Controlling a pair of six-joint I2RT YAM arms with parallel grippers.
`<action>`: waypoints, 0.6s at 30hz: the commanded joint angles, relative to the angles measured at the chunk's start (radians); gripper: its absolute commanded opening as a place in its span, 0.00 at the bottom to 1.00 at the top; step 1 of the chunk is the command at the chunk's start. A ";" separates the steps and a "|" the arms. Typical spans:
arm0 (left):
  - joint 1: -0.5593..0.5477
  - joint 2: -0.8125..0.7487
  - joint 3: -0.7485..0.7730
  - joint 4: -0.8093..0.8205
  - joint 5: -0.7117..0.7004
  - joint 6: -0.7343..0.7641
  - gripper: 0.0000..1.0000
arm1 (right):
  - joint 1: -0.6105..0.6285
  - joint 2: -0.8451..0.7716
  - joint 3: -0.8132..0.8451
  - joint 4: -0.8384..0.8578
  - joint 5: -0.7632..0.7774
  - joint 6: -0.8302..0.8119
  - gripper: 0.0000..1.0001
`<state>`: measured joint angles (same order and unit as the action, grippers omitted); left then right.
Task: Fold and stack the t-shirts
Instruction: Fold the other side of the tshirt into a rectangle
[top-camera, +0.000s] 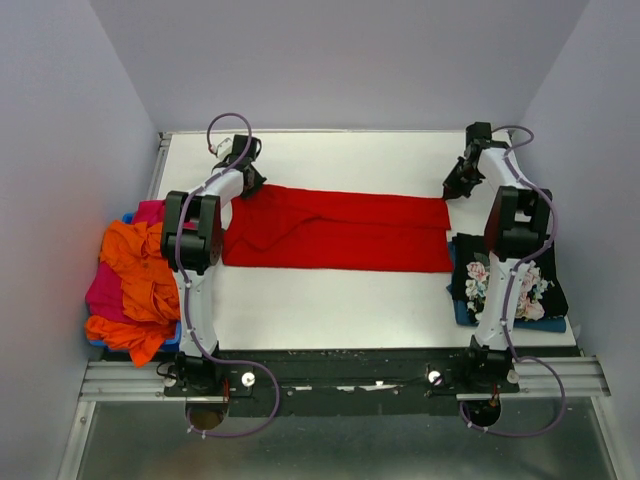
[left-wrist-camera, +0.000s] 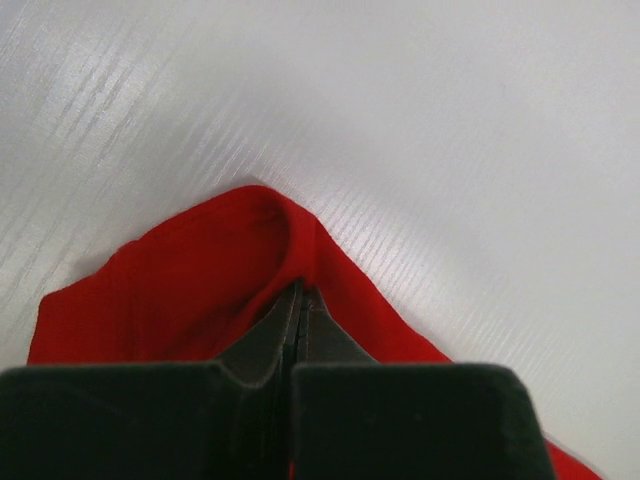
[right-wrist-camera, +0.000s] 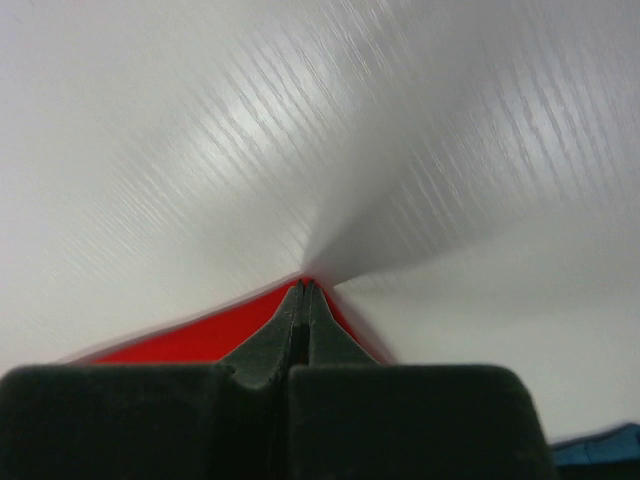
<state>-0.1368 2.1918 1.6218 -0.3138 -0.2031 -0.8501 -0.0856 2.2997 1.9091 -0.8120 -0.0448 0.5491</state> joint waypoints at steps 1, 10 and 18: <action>0.008 0.040 0.026 0.010 0.025 0.008 0.00 | -0.003 0.096 0.167 -0.091 0.040 0.005 0.01; 0.009 0.030 0.020 0.015 0.016 0.032 0.00 | -0.032 0.170 0.335 -0.098 0.051 0.003 0.19; 0.035 -0.043 -0.005 0.036 -0.018 0.074 0.19 | -0.023 -0.043 0.148 0.022 0.051 -0.026 0.43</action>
<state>-0.1272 2.2009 1.6276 -0.2848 -0.1928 -0.8101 -0.1131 2.3894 2.1067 -0.8421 -0.0154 0.5480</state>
